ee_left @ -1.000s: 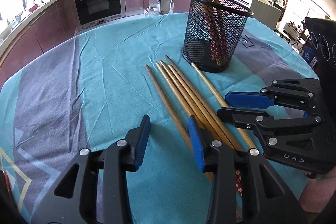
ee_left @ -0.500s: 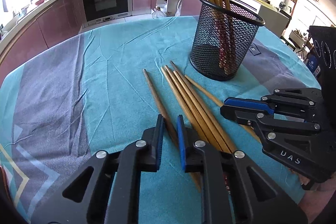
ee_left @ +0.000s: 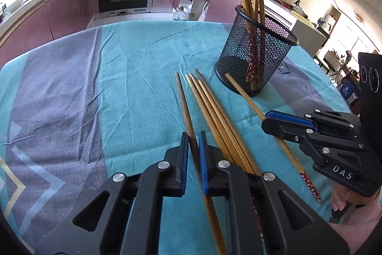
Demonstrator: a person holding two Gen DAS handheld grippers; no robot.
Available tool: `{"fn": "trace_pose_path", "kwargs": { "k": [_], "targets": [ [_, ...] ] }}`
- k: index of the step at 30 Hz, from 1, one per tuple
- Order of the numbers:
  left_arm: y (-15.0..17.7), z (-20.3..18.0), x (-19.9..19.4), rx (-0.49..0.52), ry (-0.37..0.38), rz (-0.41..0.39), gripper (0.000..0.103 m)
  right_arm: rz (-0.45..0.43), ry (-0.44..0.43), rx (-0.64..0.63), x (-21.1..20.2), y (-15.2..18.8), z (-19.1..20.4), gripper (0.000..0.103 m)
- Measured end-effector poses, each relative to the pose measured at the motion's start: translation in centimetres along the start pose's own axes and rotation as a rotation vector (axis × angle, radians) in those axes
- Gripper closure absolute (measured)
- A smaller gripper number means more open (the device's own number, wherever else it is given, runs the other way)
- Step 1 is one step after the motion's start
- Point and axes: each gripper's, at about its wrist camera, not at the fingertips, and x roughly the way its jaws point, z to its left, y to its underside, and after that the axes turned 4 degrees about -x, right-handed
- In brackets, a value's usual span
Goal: Organize utensils
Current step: 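Close the right tool on a chopstick while the left tool grasps another, then lift the right tool's chopstick upright over the holder while the left tool lifts its own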
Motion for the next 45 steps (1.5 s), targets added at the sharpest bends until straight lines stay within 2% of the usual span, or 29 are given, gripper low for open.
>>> {"fn": "trace_pose_path", "kwargs": {
  "k": [7, 22, 37, 45],
  "targets": [
    [-0.4, 0.1, -2.1, -0.011, 0.044, -0.040, 0.094, -0.059, -0.032, 0.018, -2.4, -0.4, -0.4, 0.098],
    [-2.1, -0.7, -8.2, -0.006, 0.216, -0.173, 0.096, -0.207, -0.064, 0.033, -7.0, -1.8, -1.0, 0.098],
    [-3.1, -1.5, -12.5, 0.006, 0.260, -0.269, 0.095, -0.285, -0.056, 0.033, -9.4, -3.0, -1.7, 0.098],
    [-4.8, -1.8, -13.5, 0.001, 0.284, -0.312, 0.096, -0.330, -0.040, 0.018, -10.5, -4.2, -1.8, 0.098]
  ]
}}
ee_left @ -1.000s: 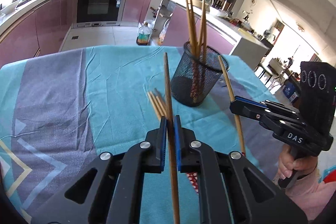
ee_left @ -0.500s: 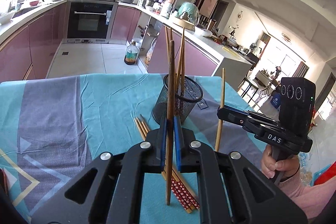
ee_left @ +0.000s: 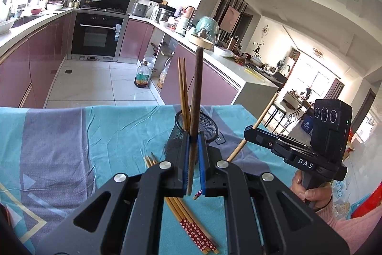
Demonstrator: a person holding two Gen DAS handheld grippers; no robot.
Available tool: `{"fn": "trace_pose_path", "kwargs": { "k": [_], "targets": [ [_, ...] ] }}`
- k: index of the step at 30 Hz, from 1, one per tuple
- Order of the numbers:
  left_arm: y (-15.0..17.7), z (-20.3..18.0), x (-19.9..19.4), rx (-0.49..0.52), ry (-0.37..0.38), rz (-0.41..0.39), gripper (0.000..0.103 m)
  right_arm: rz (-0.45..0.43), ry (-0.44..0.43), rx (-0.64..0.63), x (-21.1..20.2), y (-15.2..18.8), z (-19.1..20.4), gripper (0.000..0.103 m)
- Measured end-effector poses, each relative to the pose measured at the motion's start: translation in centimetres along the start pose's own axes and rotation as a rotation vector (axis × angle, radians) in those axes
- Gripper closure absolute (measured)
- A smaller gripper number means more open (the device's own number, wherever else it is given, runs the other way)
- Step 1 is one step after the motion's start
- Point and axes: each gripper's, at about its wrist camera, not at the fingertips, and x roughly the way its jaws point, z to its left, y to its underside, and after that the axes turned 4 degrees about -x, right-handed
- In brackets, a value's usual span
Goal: Organize utensils
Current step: 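Lift the right tool's chopstick upright over the holder while the left tool lifts its own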
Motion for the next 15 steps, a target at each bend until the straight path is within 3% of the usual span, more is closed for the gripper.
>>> {"fn": "trace_pose_path", "kwargs": {
  "k": [15],
  "targets": [
    [-4.2, -2.4, 0.3, 0.062, 0.011, -0.057, 0.096, -0.090, 0.019, -0.044, -1.4, -4.0, -0.9, 0.098]
  ]
}}
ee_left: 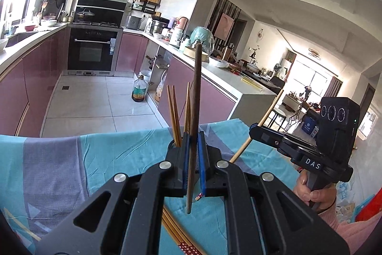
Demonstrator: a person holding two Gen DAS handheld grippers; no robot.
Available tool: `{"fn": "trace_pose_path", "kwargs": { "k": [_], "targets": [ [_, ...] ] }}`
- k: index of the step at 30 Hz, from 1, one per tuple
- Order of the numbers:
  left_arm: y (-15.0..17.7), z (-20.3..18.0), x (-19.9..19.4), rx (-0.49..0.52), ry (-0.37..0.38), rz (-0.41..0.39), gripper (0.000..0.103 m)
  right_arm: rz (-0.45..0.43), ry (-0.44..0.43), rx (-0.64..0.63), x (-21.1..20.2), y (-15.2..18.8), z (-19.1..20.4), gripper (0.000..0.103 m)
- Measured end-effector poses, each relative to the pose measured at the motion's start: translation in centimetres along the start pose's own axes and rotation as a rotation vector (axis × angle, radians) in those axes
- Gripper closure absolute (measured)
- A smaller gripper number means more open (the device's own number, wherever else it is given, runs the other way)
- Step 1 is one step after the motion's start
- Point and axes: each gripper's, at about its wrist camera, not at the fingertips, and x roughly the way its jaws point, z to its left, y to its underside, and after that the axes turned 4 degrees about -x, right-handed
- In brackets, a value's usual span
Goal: Organize utensils
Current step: 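Lift the right tool's chopstick upright over the holder while the left tool lifts its own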
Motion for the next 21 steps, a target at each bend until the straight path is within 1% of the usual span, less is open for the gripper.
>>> {"fn": "trace_pose_path", "kwargs": {
  "k": [13, 21],
  "targets": [
    [-3.3, -2.0, 0.4, 0.060, 0.007, -0.063, 0.096, -0.066, 0.015, -0.032, 0.0, -3.4, -1.0, 0.098],
    [-4.8, -3.1, 1.4, 0.090, 0.001, -0.085, 0.096, -0.072, 0.037, -0.036, 1.2, -4.0, -1.6, 0.098]
  ]
}}
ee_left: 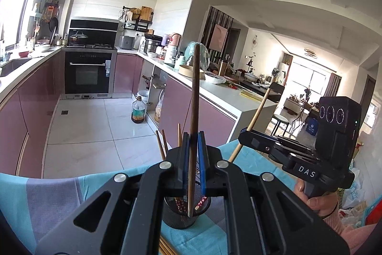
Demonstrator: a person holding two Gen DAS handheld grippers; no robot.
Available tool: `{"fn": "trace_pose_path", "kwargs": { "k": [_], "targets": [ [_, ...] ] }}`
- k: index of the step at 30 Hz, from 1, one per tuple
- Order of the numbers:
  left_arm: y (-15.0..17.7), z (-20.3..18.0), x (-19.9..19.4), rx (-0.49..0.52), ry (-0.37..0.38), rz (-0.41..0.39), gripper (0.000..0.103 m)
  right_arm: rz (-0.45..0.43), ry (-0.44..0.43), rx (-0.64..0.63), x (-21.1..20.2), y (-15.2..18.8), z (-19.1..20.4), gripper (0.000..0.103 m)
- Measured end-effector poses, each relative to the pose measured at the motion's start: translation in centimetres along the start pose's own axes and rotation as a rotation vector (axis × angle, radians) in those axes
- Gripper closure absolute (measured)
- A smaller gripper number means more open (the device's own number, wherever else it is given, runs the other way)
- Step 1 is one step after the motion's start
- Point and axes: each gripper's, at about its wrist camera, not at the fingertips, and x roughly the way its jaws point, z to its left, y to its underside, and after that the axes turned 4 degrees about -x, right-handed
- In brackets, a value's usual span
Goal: Organize utensils
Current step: 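Lower the right tool's chopstick into the holder and open while the left tool does likewise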
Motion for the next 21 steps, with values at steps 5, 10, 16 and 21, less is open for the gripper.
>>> {"fn": "trace_pose_path", "kwargs": {
  "k": [5, 10, 16, 21],
  "targets": [
    [0.1, 0.0, 0.9, 0.006, -0.027, 0.002, 0.096, 0.020, 0.018, 0.006, 0.8, 0.6, -0.7, 0.098],
    [1.3, 0.1, 2.8, 0.012, -0.056, 0.069, 0.096, 0.064, 0.029, 0.010, 1.9, 1.5, -1.0, 0.098],
    [3.0, 0.8, 4.7, 0.021, -0.048, 0.174, 0.096, 0.144, 0.041, 0.006, 3.4, 2.7, -1.3, 0.098],
    [4.2, 1.7, 6.2, 0.017, -0.046, 0.249, 0.096, 0.227, 0.045, 0.009, 4.9, 3.8, -1.4, 0.098]
  ]
}}
